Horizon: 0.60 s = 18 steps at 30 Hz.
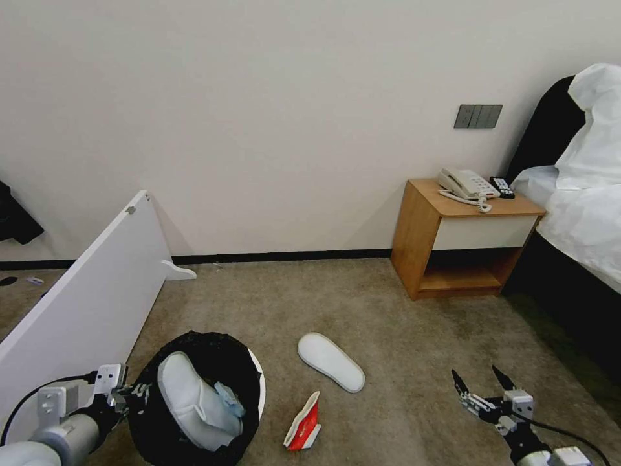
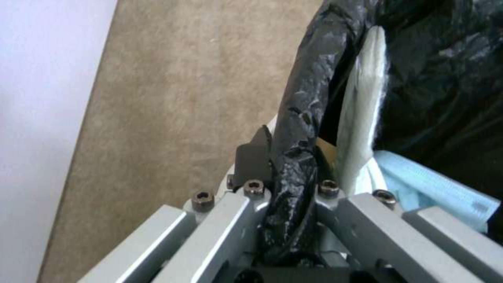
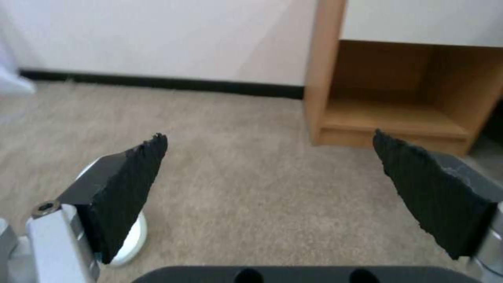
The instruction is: Pick up the trash bin, then pick up the garbage from the floor and place it into the trash bin.
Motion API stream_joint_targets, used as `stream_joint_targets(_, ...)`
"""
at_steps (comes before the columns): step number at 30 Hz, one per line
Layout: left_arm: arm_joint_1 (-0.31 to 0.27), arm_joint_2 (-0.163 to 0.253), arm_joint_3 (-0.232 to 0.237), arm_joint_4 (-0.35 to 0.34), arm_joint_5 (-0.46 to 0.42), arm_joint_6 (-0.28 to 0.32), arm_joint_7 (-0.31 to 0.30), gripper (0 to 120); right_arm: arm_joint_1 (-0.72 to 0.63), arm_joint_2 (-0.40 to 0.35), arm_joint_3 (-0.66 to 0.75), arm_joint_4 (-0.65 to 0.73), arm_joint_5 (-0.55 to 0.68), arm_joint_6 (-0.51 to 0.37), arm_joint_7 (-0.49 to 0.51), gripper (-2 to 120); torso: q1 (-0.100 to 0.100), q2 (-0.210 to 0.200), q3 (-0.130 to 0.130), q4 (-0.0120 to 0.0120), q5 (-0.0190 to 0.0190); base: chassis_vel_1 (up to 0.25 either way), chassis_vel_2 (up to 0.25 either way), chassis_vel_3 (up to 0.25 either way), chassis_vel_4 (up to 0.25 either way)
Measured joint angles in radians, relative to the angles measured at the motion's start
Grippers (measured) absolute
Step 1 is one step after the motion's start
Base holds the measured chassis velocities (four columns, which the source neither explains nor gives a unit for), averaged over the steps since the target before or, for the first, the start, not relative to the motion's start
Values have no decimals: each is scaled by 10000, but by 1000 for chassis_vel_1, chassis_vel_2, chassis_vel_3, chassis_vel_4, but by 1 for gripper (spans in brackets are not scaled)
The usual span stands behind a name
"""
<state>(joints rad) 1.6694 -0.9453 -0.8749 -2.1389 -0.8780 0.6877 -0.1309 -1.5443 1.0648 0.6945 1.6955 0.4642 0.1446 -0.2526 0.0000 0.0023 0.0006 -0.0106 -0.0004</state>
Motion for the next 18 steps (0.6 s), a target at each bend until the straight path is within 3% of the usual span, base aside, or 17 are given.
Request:
stream_joint_targets(9, -321, -234, 138, 229, 274, -20, 17, 2, 1705, -1194, -1957, -1281, 412, -213, 1, 100, 0, 0, 1, -1, 9, 0, 0, 0, 0)
stream_joint_targets(13, -263, -22, -64, 347, 314, -59, 143, 2, 2985, -2306, -3289, -2174, 258, 212, -1517, 100, 1, -2, 1, -5, 4, 0, 0, 0, 0)
stream_joint_targets(18, -334, 46, -268, 432, 209, -100, 219, 2, 4502, -2858, -4687, -2914, 311, 682, -2778, 100, 1, -2, 1, 7, 6, 0, 0, 0, 0)
